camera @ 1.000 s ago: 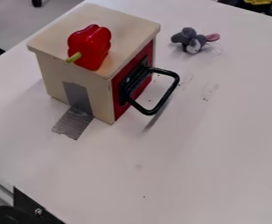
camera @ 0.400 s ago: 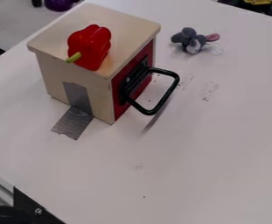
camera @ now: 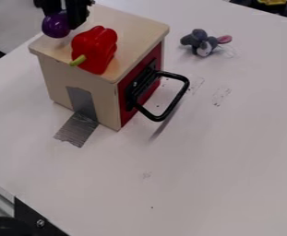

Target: Move the eggplant on top of the drawer on the left of bellpepper

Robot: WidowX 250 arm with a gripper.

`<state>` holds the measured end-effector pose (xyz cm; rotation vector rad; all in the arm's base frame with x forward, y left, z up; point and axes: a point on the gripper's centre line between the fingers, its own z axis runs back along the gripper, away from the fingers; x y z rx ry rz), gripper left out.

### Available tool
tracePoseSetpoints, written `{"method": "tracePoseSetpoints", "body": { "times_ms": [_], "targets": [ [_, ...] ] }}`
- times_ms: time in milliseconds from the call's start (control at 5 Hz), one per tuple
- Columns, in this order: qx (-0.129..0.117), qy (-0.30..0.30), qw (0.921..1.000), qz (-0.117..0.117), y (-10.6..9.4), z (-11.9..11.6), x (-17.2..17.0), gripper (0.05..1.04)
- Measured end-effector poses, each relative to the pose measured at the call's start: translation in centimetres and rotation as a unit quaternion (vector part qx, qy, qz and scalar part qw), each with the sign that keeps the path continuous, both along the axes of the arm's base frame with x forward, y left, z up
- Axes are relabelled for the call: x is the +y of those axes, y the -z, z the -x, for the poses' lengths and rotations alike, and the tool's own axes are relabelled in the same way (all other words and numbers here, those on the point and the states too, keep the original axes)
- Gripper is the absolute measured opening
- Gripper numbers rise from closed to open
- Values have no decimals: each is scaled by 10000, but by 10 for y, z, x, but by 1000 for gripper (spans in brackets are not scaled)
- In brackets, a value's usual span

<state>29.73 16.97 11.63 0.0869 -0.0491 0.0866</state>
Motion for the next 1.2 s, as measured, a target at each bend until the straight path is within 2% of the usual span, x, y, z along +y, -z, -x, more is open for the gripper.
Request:
{"method": "tracePoseSetpoints", "body": {
  "times_ms": [200, 400, 600, 800, 1000, 1200],
  "targets": [
    [82, 18, 10000, 44, 10, -2, 1, 622],
    [65, 57, 9999, 80, 10, -3, 0, 676],
    [23, 7, 9996, 271, 10, -4, -6, 952],
    [-48, 78, 9986, 515, -4, -3, -15, 1001],
    [-377, 193, 9971, 625, -41, -7, -21, 1001],
    [-510, 323, 9962, 621, -65, -5, -25, 1001]
  ]
}}
